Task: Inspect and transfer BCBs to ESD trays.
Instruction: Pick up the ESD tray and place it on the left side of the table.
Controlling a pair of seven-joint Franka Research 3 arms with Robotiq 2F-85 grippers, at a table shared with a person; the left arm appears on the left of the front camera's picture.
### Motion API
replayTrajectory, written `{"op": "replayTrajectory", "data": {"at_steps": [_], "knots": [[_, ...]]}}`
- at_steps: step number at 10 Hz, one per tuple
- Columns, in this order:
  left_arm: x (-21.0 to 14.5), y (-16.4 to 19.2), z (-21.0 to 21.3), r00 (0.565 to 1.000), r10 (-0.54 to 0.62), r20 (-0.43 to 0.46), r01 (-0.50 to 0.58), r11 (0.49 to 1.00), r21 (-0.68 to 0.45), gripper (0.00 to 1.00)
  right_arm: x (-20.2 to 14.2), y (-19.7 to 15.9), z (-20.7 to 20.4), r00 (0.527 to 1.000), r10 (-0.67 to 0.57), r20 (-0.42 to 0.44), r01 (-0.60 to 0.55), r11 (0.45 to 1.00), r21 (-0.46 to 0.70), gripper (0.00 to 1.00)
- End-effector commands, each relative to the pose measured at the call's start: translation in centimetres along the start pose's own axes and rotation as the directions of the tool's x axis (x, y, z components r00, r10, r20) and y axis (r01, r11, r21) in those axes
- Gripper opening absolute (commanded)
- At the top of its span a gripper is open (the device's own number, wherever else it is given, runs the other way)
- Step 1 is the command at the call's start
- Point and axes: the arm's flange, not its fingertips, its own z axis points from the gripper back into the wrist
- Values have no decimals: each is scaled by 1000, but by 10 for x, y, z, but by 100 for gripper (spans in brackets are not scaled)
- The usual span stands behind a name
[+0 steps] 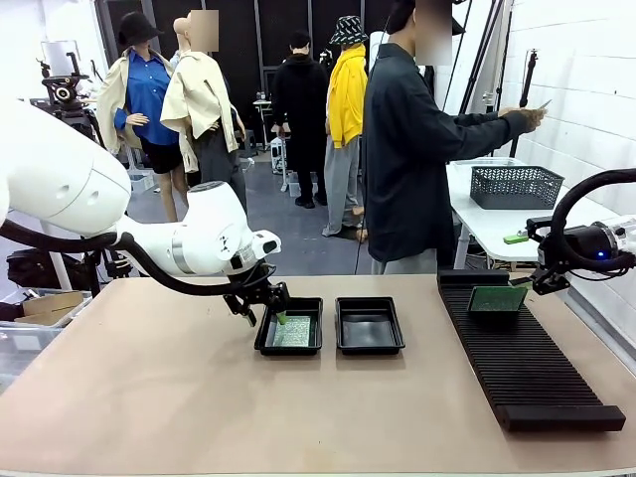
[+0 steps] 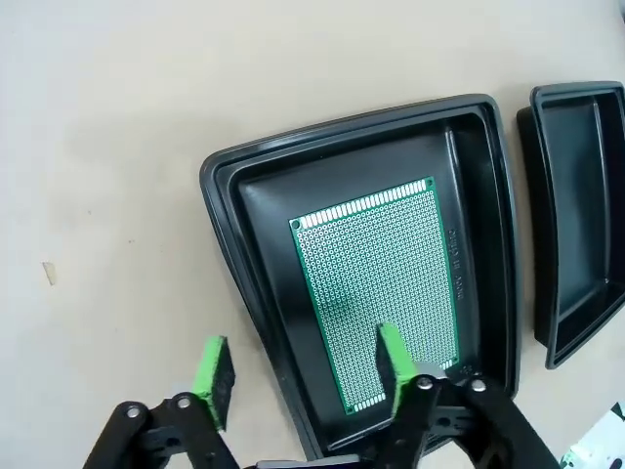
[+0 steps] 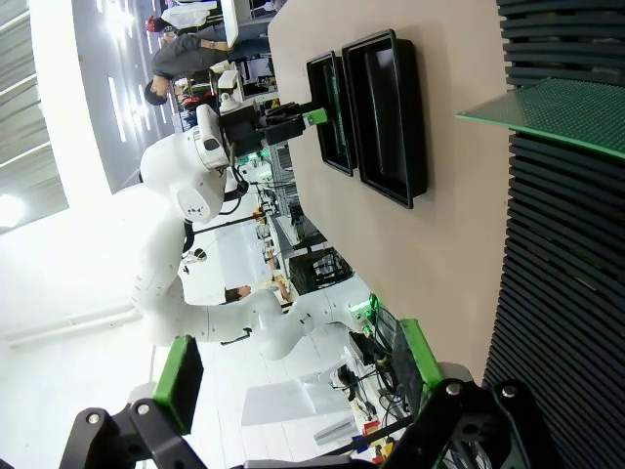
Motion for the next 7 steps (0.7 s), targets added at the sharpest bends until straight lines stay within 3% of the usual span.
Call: {"op": "replayTrajectory", "data": {"at_steps": [1,3,4,7], "knots": [[5,1,4,1000,15,-5,-15,1000,-16,52,0,1,-1,1000,1,-7,-1,1000,-4,100],[6,3,5,1000,14,-7,-14,1000,-19,13,0,1,-1,1000,1,-7,-1,1000,-4,100],[6,6,5,1000,14,-12,-14,1000,-18,0,0,1,-1,1000,1,-7,-1,1000,-4,100],[6,15,4,999,20,-46,-21,999,-24,0,0,1,-1,1000,1,-7,-1,1000,-4,100]]}}
